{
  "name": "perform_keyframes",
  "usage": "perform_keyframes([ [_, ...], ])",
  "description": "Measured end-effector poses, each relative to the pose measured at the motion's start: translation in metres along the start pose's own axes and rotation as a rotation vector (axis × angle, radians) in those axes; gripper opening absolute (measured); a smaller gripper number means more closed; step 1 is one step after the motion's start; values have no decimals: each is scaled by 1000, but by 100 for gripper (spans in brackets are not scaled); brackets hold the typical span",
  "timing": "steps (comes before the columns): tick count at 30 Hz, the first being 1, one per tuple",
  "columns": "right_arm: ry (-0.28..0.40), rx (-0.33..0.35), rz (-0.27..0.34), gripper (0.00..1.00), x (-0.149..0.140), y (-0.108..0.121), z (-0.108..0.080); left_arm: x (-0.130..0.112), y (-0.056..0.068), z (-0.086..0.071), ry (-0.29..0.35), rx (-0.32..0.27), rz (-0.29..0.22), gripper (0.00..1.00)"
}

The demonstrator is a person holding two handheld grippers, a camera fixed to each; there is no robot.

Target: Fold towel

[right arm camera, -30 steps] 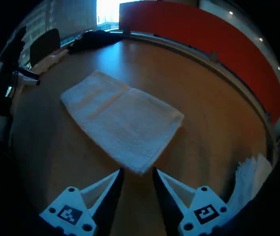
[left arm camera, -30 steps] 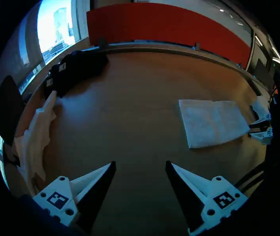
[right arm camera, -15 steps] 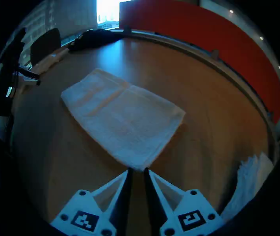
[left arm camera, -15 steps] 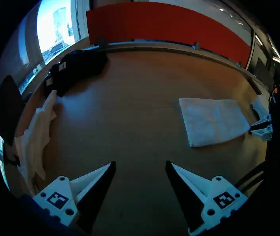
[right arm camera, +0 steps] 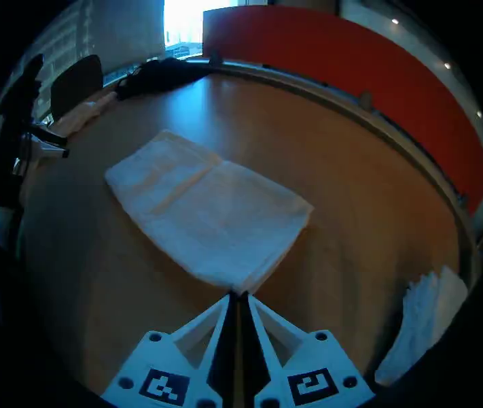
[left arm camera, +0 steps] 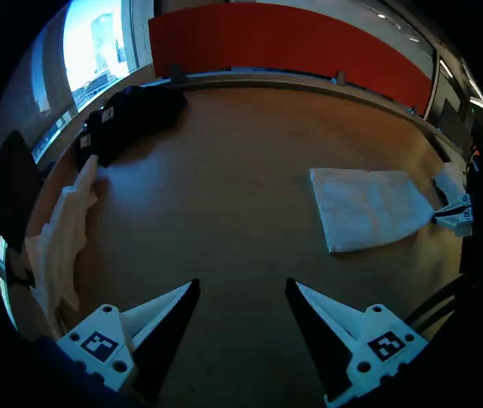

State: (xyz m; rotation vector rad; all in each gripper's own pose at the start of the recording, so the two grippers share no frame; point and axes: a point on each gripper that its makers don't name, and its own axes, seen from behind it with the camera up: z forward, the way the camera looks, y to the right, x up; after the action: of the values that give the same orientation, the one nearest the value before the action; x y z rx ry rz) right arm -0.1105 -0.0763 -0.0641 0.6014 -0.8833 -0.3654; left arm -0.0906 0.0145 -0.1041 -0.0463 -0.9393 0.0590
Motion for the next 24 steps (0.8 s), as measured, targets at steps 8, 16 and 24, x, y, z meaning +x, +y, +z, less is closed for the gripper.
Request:
perform_keyframes([
  [8, 53, -26, -46, 6, 30, 5, -20, 2, -1, -1, 4, -1, 2, 93],
  [16, 113, -59, -117, 6, 68, 14, -44, 4, -1, -2, 8, -3, 5, 93],
  [24, 168, -84, -176, 6, 102, 18, -66, 4, 0, -3, 9, -4, 4, 93],
])
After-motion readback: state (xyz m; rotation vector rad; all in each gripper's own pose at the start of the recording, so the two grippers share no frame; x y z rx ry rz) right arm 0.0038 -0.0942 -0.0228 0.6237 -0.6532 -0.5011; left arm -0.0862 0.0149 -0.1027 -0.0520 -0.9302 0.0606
